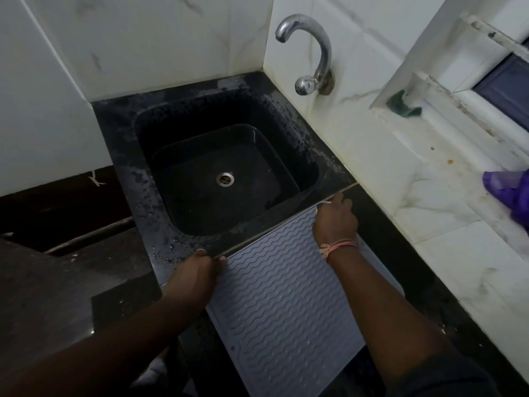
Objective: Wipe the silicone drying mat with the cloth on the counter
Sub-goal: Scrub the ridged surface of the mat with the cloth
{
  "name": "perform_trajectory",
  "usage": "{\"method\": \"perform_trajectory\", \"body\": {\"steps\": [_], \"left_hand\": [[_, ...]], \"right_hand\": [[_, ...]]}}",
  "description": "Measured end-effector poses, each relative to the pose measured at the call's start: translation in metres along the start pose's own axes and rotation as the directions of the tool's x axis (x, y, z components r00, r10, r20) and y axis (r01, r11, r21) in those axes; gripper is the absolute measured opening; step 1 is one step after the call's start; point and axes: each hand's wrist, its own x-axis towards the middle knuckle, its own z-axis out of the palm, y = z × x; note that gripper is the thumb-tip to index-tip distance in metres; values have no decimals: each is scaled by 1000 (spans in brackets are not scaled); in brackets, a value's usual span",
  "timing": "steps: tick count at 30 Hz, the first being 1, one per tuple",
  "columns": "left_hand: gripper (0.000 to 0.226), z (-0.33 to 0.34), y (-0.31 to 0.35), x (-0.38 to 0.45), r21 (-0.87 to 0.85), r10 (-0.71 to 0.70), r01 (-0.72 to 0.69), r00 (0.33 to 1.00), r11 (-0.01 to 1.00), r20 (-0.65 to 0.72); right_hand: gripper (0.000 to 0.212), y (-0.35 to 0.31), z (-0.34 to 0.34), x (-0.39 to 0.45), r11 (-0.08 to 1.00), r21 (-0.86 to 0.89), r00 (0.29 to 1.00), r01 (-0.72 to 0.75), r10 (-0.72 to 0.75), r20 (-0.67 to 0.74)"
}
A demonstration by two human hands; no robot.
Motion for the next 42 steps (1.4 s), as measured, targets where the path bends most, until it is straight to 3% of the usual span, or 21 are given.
{"method": "perform_trajectory", "body": {"steps": [3, 6, 13, 18, 22, 25, 32, 35, 42], "left_hand": [[41, -6, 0, 2, 115, 5, -1, 999, 993, -37], [46, -8, -1, 4, 91, -2, 7, 999, 996, -44], [34, -15, -5, -1, 88, 67, -71, 997, 994, 37], [30, -13, -16, -17, 105, 144, -147, 989, 984, 30], [11, -19, -23, -21, 5, 41, -41, 999, 999, -10], [11, -23, -24, -16, -80, -10, 10, 1000, 997, -6], [4, -20, -21, -13, -127, -35, 26, 997, 992, -63], [6, -22, -22, -14, -135, -57, 48, 996, 990, -65], [7, -26, -24, -16, -156, -159, 147, 985, 977, -69]], "right_hand": [[18, -13, -6, -18, 998, -24, 998, 64, -64, -20], [21, -32, -9, -45, 993, 11, 993, 115, -115, -15], [18, -70, -2, -95, 966, 101, 971, 238, -237, -20], [21, -38, -7, -62, 987, 65, 989, 146, -147, 0], [20, -42, -11, -62, 993, 28, 993, 112, -113, 21], [20, -64, -12, -89, 990, 65, 992, 123, -125, 13], [20, -131, -6, -170, 929, 130, 938, 347, -345, -38], [24, -126, -2, -167, 913, 104, 919, 394, -391, -48], [27, -72, -6, -102, 966, 27, 967, 256, -256, -11]]}}
